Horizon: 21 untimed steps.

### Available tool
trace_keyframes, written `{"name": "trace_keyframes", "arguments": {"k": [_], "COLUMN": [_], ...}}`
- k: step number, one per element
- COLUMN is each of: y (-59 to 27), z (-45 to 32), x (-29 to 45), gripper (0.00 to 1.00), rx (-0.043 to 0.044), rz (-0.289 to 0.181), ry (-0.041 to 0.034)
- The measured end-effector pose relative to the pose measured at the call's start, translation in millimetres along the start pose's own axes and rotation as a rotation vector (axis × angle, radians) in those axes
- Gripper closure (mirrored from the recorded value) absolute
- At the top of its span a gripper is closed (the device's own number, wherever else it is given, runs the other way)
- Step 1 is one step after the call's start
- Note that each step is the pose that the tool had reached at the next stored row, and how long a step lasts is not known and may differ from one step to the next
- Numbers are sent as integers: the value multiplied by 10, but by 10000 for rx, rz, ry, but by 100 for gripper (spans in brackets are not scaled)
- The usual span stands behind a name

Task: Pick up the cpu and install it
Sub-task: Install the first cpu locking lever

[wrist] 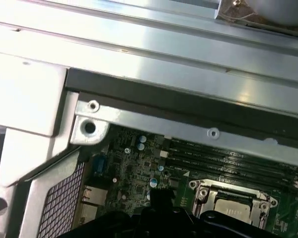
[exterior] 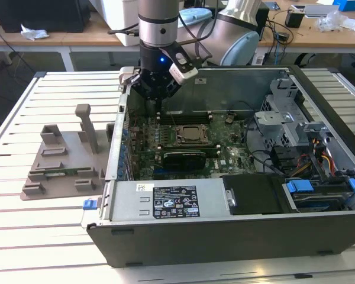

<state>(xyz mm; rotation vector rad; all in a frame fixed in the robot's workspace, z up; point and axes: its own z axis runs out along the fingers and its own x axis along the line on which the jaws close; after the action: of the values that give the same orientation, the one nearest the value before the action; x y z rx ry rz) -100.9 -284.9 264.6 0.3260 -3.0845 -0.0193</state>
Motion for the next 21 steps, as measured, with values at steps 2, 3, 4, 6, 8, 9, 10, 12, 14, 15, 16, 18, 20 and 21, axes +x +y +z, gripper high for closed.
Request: {"name": "trace_keyframes", "arguments": {"k": [2,3,4,6,8,9,10,12,14,15,16,18,20,21], "y": [35,53,53,48,36,32,28,25,22,7,-5,-18,-25,-27], "z": [8,14,15,18,19,19,20,21,31,38,44,51,70,86], "x": [-45,-99,-126,-170,-228,-249,-265,-276,-295,-362,-420,-480,-512,-520], "gripper": [89,89,89,89,89,89,89,89,89,89,89,89,89,89], "rx": [-1,-1,-1,-2,-5,-6,-6,-12,-23,-24,-29,-38,-47,-49], "rz": [2,6,12,21,52,75,107,295,807,865,871,870,872,871], "ry": [0,2,3,4,6,5,4,3,-5,0,18,64,109,124]}}
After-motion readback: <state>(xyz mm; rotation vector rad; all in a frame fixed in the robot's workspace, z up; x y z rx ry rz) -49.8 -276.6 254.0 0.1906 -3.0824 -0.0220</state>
